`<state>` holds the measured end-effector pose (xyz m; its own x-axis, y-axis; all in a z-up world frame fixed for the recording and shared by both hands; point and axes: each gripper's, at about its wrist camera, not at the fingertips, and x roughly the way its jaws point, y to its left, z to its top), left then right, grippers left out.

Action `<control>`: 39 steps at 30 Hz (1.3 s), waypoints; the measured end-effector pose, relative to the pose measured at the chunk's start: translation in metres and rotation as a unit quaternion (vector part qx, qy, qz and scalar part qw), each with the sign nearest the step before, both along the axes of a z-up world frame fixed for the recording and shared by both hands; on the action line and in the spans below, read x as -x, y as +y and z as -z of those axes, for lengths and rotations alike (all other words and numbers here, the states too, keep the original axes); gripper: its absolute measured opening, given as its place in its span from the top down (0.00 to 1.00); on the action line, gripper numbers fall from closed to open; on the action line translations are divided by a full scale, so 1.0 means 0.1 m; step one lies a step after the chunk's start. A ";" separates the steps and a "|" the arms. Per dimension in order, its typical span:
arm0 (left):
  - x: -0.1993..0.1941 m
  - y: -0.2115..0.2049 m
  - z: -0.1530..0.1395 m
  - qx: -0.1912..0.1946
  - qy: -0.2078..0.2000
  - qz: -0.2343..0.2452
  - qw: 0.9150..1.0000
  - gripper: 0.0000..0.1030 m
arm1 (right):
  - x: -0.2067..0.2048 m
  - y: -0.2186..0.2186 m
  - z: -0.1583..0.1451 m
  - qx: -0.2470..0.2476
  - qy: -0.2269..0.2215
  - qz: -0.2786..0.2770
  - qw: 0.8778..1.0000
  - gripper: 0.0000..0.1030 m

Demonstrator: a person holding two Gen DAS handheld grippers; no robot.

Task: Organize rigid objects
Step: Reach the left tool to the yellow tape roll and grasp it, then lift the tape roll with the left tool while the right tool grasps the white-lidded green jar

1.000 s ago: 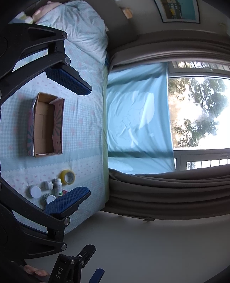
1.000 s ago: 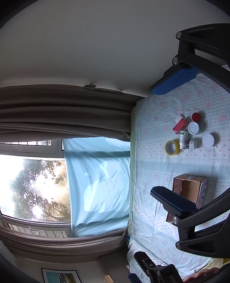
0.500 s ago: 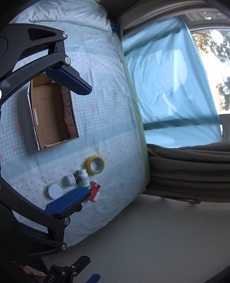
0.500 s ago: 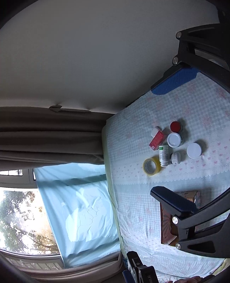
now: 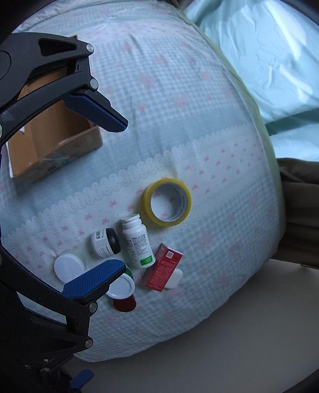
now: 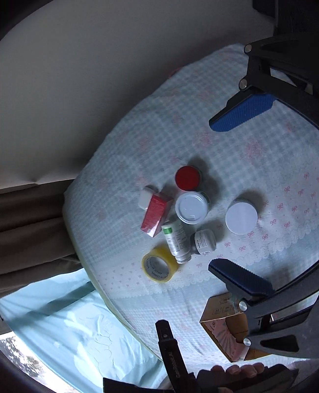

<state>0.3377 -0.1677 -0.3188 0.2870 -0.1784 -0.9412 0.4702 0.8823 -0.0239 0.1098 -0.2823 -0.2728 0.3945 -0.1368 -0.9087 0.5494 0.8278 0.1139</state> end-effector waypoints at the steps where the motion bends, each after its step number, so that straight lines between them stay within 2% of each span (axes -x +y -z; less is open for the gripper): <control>1: -0.08 -0.08 0.15 -0.008 0.010 0.004 1.000 0.00 | -0.04 -0.03 0.10 -0.010 0.008 0.007 1.000 0.00; 5: -0.32 -0.36 0.73 -0.044 0.044 0.019 0.998 0.00 | -0.26 -0.13 0.49 -0.045 0.034 0.030 0.998 0.00; 10: -0.55 -0.53 1.27 -0.077 0.065 0.029 0.995 0.00 | -0.55 -0.26 0.97 -0.080 0.066 0.056 0.993 0.00; 13: -0.66 -0.60 1.48 -0.085 0.077 0.036 0.993 0.00 | -0.70 -0.28 1.20 -0.094 0.086 0.065 0.990 0.00; 18: -0.82 -0.73 1.76 -0.121 0.065 0.053 0.989 0.00 | -0.91 -0.30 1.61 -0.123 0.126 0.083 0.981 0.00; 22: -0.91 -0.87 1.93 -0.134 0.062 0.079 0.986 0.00 | -1.01 -0.35 1.88 -0.137 0.152 0.113 0.972 0.00; 25: -0.94 -0.95 2.02 -0.142 0.054 0.095 0.984 0.00 | -1.03 -0.40 2.01 -0.158 0.155 0.142 0.965 0.02; 28: -0.94 -0.96 2.02 -0.144 0.048 0.102 0.983 0.00 | -1.04 -0.44 2.08 -0.176 0.152 0.166 0.958 0.15; 30: -0.93 -1.00 2.00 -0.147 0.040 0.109 0.982 0.03 | -1.05 -0.46 2.10 -0.181 0.152 0.180 0.955 0.18; 32: -0.91 -1.01 1.98 -0.147 0.036 0.111 0.982 0.03 | -1.09 -0.47 2.11 -0.186 0.147 0.181 0.954 0.30; 33: -0.91 -1.00 1.98 -0.145 0.036 0.110 0.983 0.03 | -1.10 -0.47 2.10 -0.186 0.146 0.182 0.954 0.32; 39: -0.83 -1.04 1.91 -0.143 0.027 0.106 0.984 0.03 | -1.15 -0.47 2.07 -0.191 0.141 0.192 0.952 0.33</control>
